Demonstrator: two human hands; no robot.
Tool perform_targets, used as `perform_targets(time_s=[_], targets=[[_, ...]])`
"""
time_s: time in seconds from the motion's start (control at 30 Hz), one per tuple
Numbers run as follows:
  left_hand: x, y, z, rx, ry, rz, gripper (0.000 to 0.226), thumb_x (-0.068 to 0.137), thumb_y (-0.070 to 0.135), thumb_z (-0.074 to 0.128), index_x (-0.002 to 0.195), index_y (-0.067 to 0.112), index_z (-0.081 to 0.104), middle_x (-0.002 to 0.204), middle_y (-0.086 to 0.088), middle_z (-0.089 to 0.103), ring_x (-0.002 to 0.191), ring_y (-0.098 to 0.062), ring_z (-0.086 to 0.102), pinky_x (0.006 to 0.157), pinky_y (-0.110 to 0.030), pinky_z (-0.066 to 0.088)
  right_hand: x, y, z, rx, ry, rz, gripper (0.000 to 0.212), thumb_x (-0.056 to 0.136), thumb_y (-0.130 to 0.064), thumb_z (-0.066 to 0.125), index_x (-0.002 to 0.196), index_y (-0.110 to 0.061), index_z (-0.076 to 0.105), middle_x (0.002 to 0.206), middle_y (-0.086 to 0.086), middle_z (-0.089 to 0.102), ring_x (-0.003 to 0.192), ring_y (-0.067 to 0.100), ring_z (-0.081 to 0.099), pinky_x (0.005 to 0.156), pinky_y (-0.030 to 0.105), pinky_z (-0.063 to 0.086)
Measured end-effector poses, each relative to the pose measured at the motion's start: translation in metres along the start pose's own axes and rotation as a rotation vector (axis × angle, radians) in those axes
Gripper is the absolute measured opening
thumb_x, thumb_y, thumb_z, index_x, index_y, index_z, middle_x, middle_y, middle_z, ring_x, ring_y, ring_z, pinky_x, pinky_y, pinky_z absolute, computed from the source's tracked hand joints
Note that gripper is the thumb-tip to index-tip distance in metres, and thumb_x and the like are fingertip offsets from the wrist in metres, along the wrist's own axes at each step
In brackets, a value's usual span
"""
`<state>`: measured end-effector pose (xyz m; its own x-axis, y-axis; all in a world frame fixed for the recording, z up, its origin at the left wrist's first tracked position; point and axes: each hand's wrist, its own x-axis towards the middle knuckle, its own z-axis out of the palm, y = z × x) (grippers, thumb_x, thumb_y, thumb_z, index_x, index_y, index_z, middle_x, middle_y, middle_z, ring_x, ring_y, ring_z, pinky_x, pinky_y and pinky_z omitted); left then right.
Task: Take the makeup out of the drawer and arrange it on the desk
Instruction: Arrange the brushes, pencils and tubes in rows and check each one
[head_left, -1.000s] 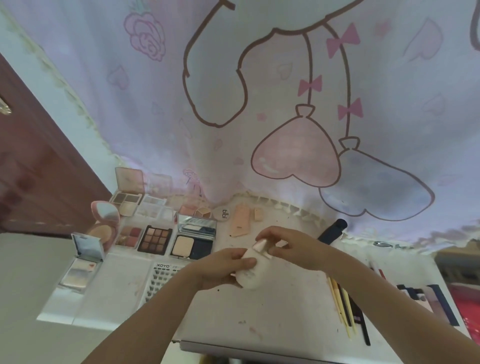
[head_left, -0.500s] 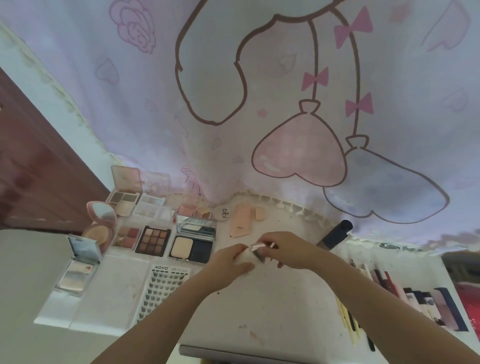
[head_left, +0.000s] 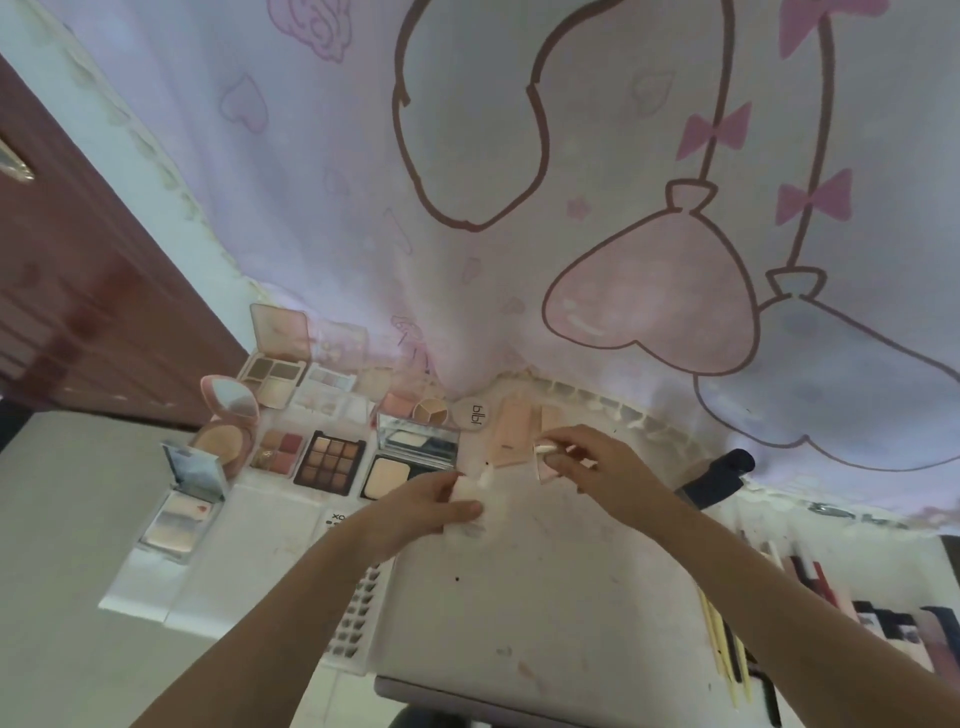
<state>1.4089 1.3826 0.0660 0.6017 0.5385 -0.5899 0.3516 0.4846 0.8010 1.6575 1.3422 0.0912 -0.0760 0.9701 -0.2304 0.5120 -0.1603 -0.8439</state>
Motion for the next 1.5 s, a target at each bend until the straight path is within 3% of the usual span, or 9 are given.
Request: perform_targets(time_s=[0.1,0.23,0.57,0.77,0.93,1.1,1.23,1.37,1.5], targets=[[0.011,-0.003,0.015,0.402,0.412,0.101,0.023,0.083,0.029,0.068,0.100,0.026,0.052,0.093,0.006,0.065,0.086,-0.016,0.063,0.078,-0.030,0.053,0.012,0.020,0.017,-0.023,-0.050,0.251,0.013,0.094,-0.035,0.054,0.106,-0.031,0.055,0.093,-0.010,0.064,0.066,0.001,0.062,0.053,0.012,0.042],[0.023,-0.016,0.034,0.708,0.721,0.302,0.030,0.083,0.027,0.068,0.108,0.016,0.055,0.102,0.003,0.054,0.094,-0.017,0.050,0.072,-0.024,0.038,0.024,0.037,0.044,0.035,0.032,0.411,0.014,0.094,-0.032,0.053,0.101,-0.019,0.054,0.087,0.000,0.064,0.063,0.006,0.060,0.048,0.016,0.043],[0.035,-0.036,0.040,0.790,0.814,0.331,0.038,0.083,0.022,0.068,0.115,0.008,0.053,0.110,-0.008,0.052,0.100,-0.027,0.051,0.079,-0.033,0.044,0.031,0.030,0.074,-0.048,0.148,0.422,0.021,0.094,-0.020,0.051,0.114,-0.012,0.055,0.112,0.012,0.058,0.087,0.027,0.060,0.079,0.036,0.050],[0.018,-0.016,0.057,0.939,0.983,0.595,0.047,0.067,0.012,0.082,0.107,0.001,0.058,0.100,-0.016,0.060,0.092,-0.036,0.059,0.079,-0.041,0.049,-0.010,0.003,0.016,-0.198,0.171,0.208,0.014,0.095,-0.021,0.050,0.105,-0.021,0.061,0.104,-0.003,0.059,0.085,0.011,0.060,0.073,0.019,0.045],[0.035,0.012,0.126,0.845,0.697,0.829,0.040,0.078,0.014,0.071,0.114,0.010,0.056,0.106,-0.007,0.057,0.098,-0.024,0.055,0.083,-0.032,0.046,-0.062,-0.005,-0.073,-0.177,0.335,0.143,0.016,0.094,-0.015,0.052,0.090,-0.029,0.060,0.091,-0.009,0.061,0.078,0.010,0.063,0.068,0.014,0.048],[0.087,0.015,0.193,0.778,0.366,0.502,0.052,0.090,0.030,0.056,0.138,0.020,0.037,0.129,0.001,0.045,0.120,-0.016,0.041,0.097,-0.024,0.036,-0.089,0.016,-0.108,-0.683,0.148,0.142,0.033,0.094,-0.017,0.050,0.126,-0.025,0.052,0.122,-0.004,0.049,0.097,0.014,0.057,0.085,0.023,0.047],[0.116,0.022,0.216,0.679,0.295,0.391,0.043,0.091,0.029,0.056,0.131,0.018,0.045,0.128,0.001,0.049,0.116,-0.017,0.045,0.094,-0.026,0.037,-0.086,0.034,-0.097,-0.949,-0.036,0.108,0.041,0.092,-0.014,0.053,0.130,-0.022,0.041,0.132,0.001,0.040,0.098,0.021,0.060,0.083,0.032,0.054],[0.112,0.022,0.216,0.486,0.269,0.373,0.021,0.095,0.032,0.050,0.113,0.022,0.052,0.104,0.005,0.061,0.096,-0.013,0.059,0.077,-0.020,0.042,-0.075,0.034,-0.096,-0.882,-0.060,0.056,0.030,0.094,-0.029,0.051,0.122,-0.018,0.044,0.120,0.001,0.044,0.092,0.020,0.058,0.078,0.033,0.053],[0.080,0.014,0.192,0.420,0.295,0.390,0.011,0.092,0.037,0.052,0.099,0.036,0.045,0.083,0.012,0.061,0.072,0.001,0.057,0.061,-0.014,0.042,-0.073,0.020,-0.097,-0.512,-0.064,0.072,0.029,0.091,-0.038,0.055,0.115,-0.024,0.048,0.104,-0.006,0.051,0.089,0.011,0.055,0.073,0.024,0.046]])
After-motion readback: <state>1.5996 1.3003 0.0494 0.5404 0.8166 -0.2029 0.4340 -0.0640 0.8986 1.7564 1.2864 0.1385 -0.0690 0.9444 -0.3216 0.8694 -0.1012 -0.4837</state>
